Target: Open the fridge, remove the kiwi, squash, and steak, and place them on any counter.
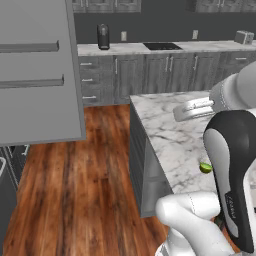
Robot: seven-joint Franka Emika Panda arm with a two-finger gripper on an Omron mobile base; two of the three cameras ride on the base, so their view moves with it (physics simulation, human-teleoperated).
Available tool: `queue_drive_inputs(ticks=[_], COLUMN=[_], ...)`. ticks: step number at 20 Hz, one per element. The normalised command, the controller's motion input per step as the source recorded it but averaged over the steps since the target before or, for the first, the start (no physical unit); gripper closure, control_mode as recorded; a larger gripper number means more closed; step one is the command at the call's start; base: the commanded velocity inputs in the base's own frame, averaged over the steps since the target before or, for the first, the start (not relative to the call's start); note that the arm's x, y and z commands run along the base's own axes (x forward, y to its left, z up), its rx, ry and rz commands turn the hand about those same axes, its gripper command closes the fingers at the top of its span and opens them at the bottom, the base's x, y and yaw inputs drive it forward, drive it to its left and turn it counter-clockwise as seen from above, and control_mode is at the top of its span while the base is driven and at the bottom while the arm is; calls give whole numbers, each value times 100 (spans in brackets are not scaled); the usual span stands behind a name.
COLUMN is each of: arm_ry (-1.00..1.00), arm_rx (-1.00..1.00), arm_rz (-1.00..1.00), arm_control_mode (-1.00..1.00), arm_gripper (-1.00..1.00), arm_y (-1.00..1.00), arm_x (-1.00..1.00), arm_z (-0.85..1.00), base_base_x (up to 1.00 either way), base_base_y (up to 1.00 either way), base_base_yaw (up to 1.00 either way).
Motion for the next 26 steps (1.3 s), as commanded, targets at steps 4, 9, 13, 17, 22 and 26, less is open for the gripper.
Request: queue_drive_inputs(ticks=[4,9,13,17,22,26], arm_ry=[0,0,0,0,0,0], arm_rx=[0,0,0,0,0,0], arm_rz=[0,0,0,0,0,0], arm_control_mode=[100,100,100,100,100,100], arm_gripper=[-100,-100,-100,-100,-100,-100], arm_y=[0,0,0,0,0,0], arm_x=[0,0,0,0,0,0], arm_z=[0,0,0,0,0,0], base_base_x=[-49,-66,-10,33,75,100], base_base_y=[2,31,76,91,52,-21], base_base_yaw=[0,15,36,54,58,32])
